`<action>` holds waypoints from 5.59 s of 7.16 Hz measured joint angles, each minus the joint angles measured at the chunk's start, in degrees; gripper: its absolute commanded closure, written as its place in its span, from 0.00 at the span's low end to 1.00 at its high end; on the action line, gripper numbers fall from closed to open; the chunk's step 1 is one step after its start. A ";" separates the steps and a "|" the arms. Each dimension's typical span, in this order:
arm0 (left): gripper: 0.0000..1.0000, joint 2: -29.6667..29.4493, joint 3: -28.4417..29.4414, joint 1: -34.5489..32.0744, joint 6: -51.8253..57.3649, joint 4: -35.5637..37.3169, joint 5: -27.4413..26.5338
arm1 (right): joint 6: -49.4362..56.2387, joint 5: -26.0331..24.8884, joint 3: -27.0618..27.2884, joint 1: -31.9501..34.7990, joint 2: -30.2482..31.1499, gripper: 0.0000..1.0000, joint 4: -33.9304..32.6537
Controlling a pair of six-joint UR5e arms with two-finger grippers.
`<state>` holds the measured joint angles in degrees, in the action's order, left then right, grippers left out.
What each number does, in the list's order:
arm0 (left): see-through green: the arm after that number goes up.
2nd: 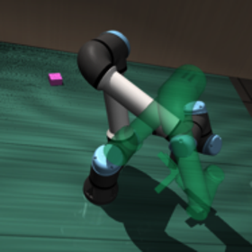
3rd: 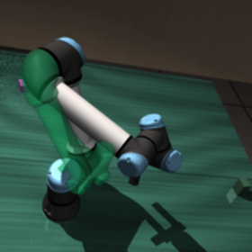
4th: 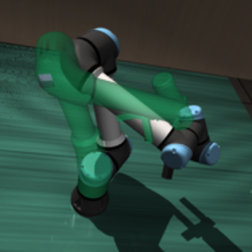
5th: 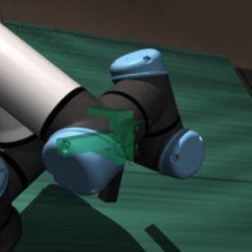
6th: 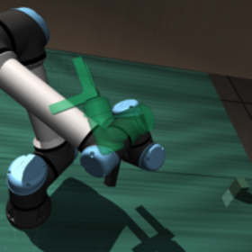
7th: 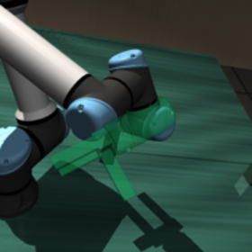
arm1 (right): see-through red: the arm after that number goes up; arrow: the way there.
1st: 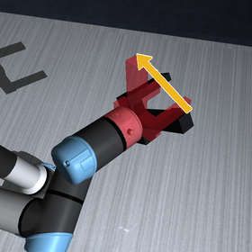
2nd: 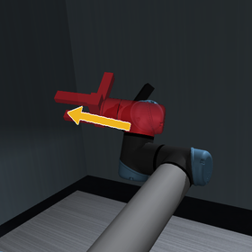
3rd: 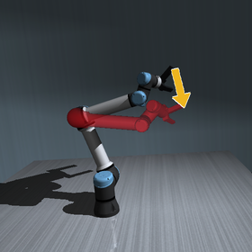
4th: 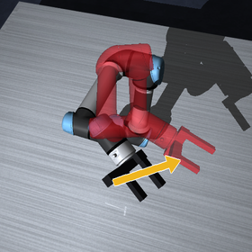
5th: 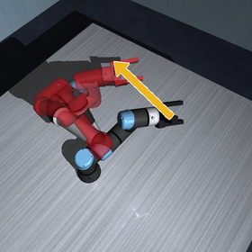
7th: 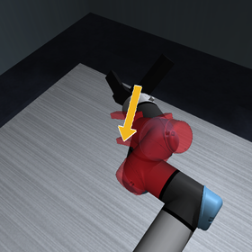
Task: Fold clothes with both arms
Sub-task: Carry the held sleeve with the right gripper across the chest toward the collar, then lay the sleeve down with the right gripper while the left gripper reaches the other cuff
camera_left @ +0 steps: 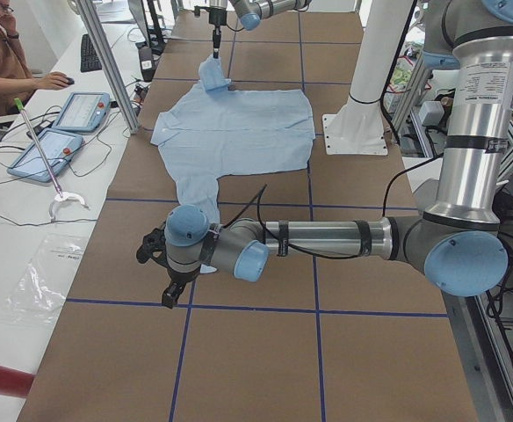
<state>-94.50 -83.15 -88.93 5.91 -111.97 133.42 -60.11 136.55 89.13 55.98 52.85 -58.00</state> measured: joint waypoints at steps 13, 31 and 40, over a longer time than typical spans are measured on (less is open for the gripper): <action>0.00 -0.76 1.83 0.15 -1.80 -0.12 -0.09 | -0.96 -41.09 -34.28 -29.56 -29.42 0.00 0.32; 0.49 -5.42 16.53 24.90 -37.81 -32.31 -10.66 | 8.43 -21.67 -2.26 -10.54 -9.00 0.00 -25.85; 1.00 -5.17 15.40 25.91 -37.95 -31.89 -10.66 | 8.69 -22.08 -2.21 -10.45 -7.96 0.00 -25.79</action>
<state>-99.66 -67.75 -63.01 -32.04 -143.86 122.76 -51.43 114.47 86.92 45.53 44.89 -83.79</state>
